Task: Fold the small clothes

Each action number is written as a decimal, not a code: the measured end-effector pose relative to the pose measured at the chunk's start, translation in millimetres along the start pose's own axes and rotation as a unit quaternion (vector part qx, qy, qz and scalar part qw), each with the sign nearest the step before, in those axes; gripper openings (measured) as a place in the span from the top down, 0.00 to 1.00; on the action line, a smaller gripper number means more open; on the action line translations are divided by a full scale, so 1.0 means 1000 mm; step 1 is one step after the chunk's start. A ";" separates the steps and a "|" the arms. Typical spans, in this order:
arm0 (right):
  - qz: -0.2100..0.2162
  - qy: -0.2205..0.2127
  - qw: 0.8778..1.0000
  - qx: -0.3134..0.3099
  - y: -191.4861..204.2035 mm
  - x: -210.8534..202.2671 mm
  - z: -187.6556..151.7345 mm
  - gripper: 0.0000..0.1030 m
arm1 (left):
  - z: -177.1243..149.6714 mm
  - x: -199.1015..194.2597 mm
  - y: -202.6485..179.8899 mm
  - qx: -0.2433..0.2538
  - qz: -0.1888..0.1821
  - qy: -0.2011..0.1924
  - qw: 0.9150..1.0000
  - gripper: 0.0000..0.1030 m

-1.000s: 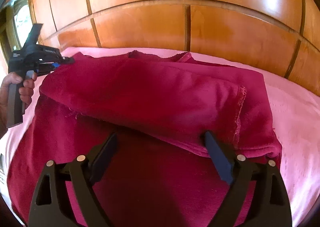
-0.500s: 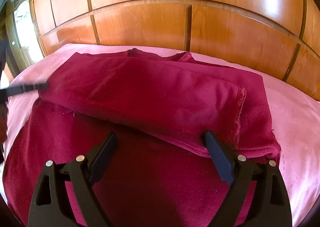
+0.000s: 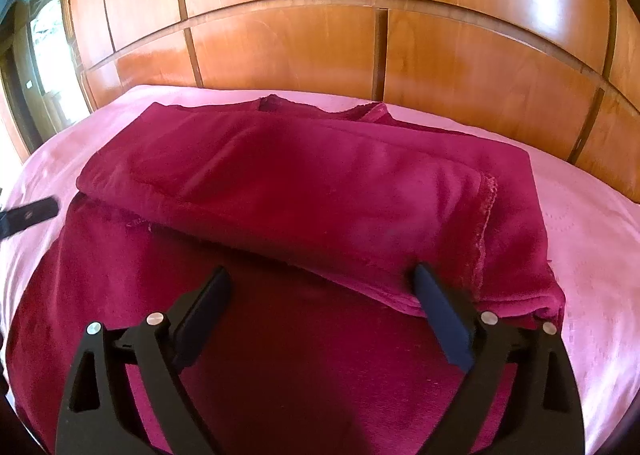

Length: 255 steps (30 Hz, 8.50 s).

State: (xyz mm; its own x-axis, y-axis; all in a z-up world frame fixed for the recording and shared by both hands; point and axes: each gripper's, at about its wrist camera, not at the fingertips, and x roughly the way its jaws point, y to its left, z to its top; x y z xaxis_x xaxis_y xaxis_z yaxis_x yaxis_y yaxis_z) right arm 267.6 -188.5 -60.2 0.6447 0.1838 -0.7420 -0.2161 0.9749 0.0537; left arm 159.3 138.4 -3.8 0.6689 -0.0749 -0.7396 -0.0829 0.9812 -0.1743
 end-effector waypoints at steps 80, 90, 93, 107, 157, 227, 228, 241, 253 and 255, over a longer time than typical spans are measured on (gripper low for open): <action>0.220 0.055 0.955 0.192 -0.071 -0.186 -0.094 0.90 | -0.060 -0.105 0.055 -0.071 -0.251 0.091 0.961 0.93; 0.184 0.047 0.943 0.273 -0.116 -0.118 -0.058 0.89 | 0.017 -0.041 0.037 -0.081 -0.228 0.091 0.966 0.93; 0.172 0.045 0.944 0.277 -0.121 -0.107 -0.049 0.87 | 0.039 -0.020 0.030 -0.079 -0.210 0.090 0.970 0.93; 0.175 0.017 0.937 0.301 -0.149 -0.146 -0.105 0.09 | 0.019 -0.019 0.097 -0.136 -0.184 0.082 0.970 0.31; 0.079 0.049 0.980 0.173 -0.118 -0.130 -0.081 0.67 | -0.020 -0.028 0.045 0.024 -0.172 0.063 0.983 0.85; 0.101 0.034 0.970 0.218 -0.126 -0.124 -0.088 0.89 | -0.068 -0.030 0.101 -0.031 -0.204 0.107 0.973 0.88; 0.098 0.032 0.971 0.216 -0.127 -0.126 -0.088 0.89 | -0.071 -0.033 0.104 -0.031 -0.200 0.106 0.973 0.88; 0.043 -0.001 0.980 0.192 -0.122 -0.141 -0.076 0.37 | -0.050 -0.072 0.114 -0.044 -0.155 0.043 0.986 0.79; 0.094 -0.005 0.990 0.106 -0.047 -0.084 -0.010 0.24 | 0.024 -0.017 0.022 0.025 -0.166 0.021 0.986 0.79; 0.092 0.001 0.992 0.092 -0.041 -0.069 -0.002 0.24 | 0.034 0.001 0.016 0.028 -0.156 0.026 0.987 0.79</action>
State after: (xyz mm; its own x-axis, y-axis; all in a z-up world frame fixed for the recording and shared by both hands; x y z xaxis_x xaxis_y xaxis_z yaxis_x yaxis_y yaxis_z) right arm 230.5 -241.8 -12.2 0.6048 0.3605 -0.7101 -0.1923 0.9314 0.3090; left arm 183.8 159.8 15.3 0.6167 -0.3819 -0.6883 0.1633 0.9175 -0.3628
